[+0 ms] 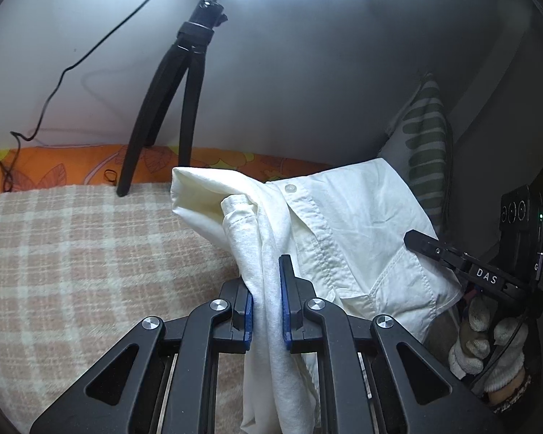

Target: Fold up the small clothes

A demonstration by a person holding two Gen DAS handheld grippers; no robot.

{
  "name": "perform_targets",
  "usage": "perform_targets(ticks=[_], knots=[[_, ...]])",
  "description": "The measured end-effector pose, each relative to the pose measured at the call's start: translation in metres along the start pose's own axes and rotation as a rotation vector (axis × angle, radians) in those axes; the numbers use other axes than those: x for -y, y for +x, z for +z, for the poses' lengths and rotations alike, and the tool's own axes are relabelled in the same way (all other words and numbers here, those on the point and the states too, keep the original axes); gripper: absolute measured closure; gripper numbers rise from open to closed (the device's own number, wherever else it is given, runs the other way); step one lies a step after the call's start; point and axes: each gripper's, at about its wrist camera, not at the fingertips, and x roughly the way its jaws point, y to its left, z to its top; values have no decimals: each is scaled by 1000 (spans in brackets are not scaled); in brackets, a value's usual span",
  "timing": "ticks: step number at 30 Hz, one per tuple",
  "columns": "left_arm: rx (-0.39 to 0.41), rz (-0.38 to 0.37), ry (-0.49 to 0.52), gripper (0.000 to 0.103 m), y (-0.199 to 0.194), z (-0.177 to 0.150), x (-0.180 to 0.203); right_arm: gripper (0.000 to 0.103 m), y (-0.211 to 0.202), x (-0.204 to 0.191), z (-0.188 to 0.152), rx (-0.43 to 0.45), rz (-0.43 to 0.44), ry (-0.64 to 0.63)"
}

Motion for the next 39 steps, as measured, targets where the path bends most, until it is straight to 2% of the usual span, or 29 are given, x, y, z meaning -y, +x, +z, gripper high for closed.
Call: perform_targets(ticks=[5, 10, 13, 14, 15, 16, 18, 19, 20, 21, 22, 25, 30, 38, 39], knots=[[-22, 55, 48, 93, 16, -1, 4, 93, 21, 14, 2, -20, -40, 2], [-57, 103, 45, 92, 27, -5, 2, 93, 39, 22, -3, -59, -92, -3], [-71, 128, 34, 86, 29, -3, 0, 89, 50, 25, -2, -79, -146, -1], [-85, 142, 28, 80, 28, -2, -1, 86, 51, 26, -2, -84, -162, -1], [-95, 153, 24, 68, 29, -1, -1, 82, 52, 25, -2, -84, -197, -5], [-98, 157, 23, 62, 27, -1, -1, 73, 50, 26, -2, -84, -216, -9], [-80, 160, 34, 57, 20, -2, -1, 65, 46, 26, -1, -78, -211, -8], [-74, 166, 39, 55, 17, -3, 0, 56, 43, 26, -1, -75, -205, -4], [-70, 170, 43, 49, 14, -3, 1, 49, 39, 26, -1, -69, -209, -2], [-69, 174, 44, 41, 12, -3, 2, 35, 34, 25, -2, -58, -216, -4], [-67, 178, 46, 39, 11, -3, 4, 26, 30, 23, -2, -46, -222, -9], [-63, 187, 69, 38, 4, -5, 12, 15, 19, 14, -4, -23, -222, -32], [-47, 198, 101, 34, -14, -12, 24, 12, 4, -2, -5, -15, -237, -72], [-3, 201, 127, 33, -52, -21, 46, 10, -37, -25, -9, 36, -222, -52], [-26, 202, 122, 33, -57, -22, 49, 10, -42, -29, -11, 42, -223, -55]])
